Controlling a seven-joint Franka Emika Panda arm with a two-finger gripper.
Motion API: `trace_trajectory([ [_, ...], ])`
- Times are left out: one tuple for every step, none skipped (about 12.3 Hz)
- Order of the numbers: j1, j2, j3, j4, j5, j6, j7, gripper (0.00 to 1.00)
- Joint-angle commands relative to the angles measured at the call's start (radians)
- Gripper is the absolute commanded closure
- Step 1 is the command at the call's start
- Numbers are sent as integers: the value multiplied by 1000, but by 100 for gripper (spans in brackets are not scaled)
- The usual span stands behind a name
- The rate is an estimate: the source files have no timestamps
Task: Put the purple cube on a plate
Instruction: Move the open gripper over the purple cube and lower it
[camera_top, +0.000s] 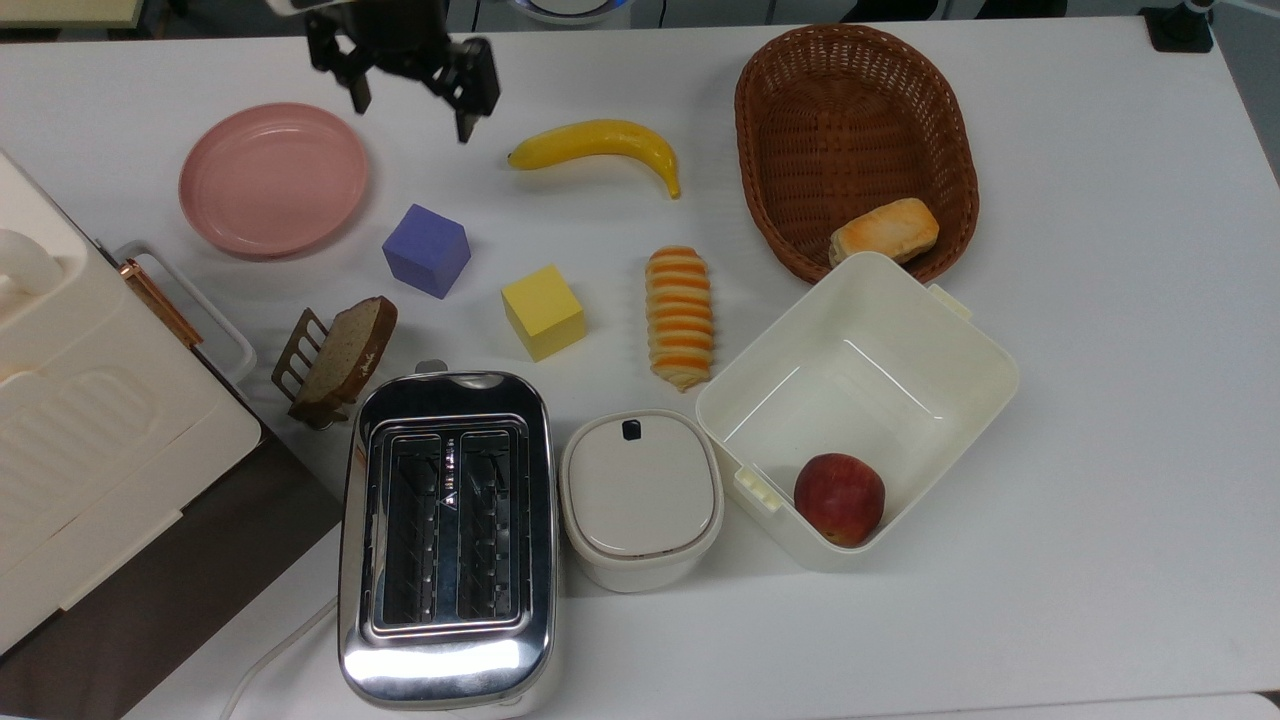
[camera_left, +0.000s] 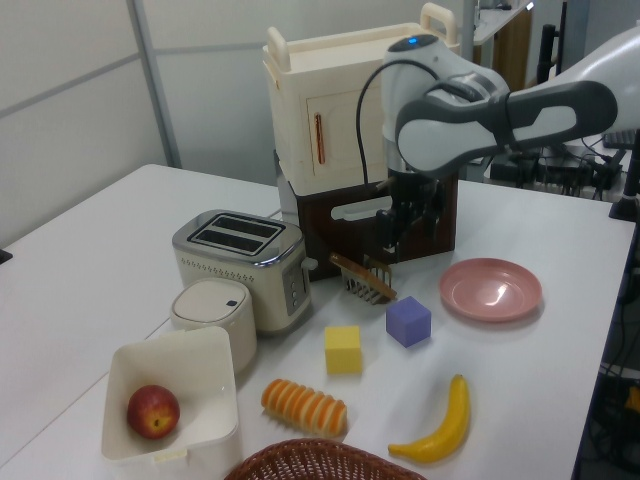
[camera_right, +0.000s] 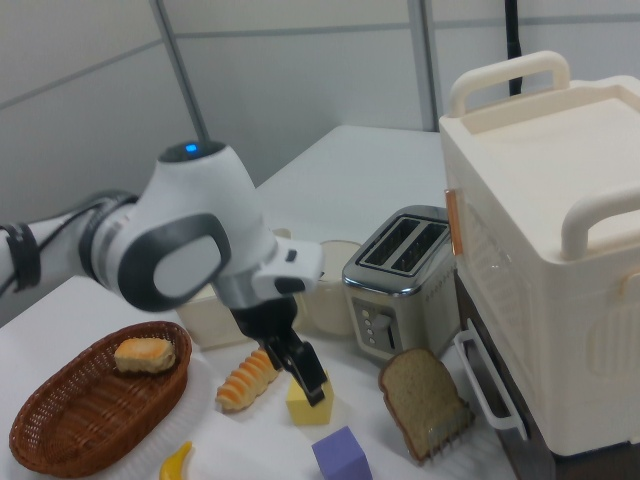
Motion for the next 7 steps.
trace_trajectory([
  [8,-10,-73,-117,-1,178,13,0],
  [8,3,-80,-117,-1,187,8,0],
  [5,13,-81,-116,-1,188,8,0],
  [0,33,-81,-114,-1,191,8,0],
  [-1,41,-81,-116,-1,221,8,0],
  [-1,56,-81,-116,-1,238,13,0],
  [-1,66,-81,-116,-1,240,13,0],
])
